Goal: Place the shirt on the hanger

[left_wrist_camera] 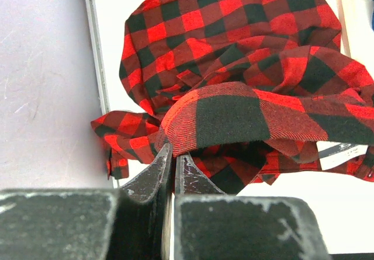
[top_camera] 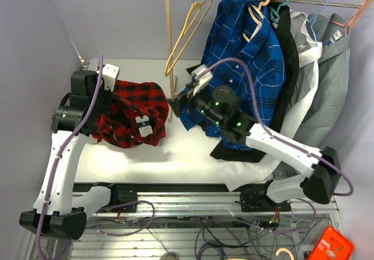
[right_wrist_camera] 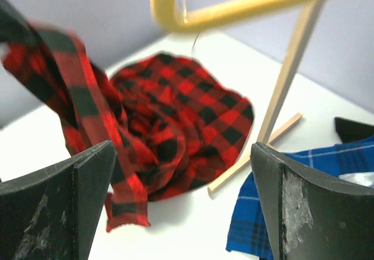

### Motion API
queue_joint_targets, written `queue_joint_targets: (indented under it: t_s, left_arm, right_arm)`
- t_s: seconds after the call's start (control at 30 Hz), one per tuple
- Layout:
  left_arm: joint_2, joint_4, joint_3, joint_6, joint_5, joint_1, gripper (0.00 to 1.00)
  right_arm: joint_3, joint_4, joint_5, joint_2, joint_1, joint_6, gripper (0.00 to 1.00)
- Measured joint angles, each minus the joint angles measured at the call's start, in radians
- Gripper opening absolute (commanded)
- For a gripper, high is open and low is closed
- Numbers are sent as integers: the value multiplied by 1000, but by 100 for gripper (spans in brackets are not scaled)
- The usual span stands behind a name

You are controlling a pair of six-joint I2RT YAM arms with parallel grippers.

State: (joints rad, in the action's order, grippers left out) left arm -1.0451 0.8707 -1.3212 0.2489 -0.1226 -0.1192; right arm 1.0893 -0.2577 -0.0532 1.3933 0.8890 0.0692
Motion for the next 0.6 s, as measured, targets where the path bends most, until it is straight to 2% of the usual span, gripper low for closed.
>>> queue_joint_targets:
  t_s: [0.13,0.27,0.43,0.6]
  left_arm:
    - [0,-10,1,-3,-12,1,7]
    - [2,-21,11,-5,-14,8,7]
    - [2,-24,25,-14,-12,23,7]
    - [4,-31,28,-18,-12,29,7]
  right_arm:
    - [184,114,-115,-80,-1,77,100]
    - [366,124,-247,-89,2,147,100]
    - [576,140,-407,48,10,178,100]
    - [647,175,-517,201,13,197,100]
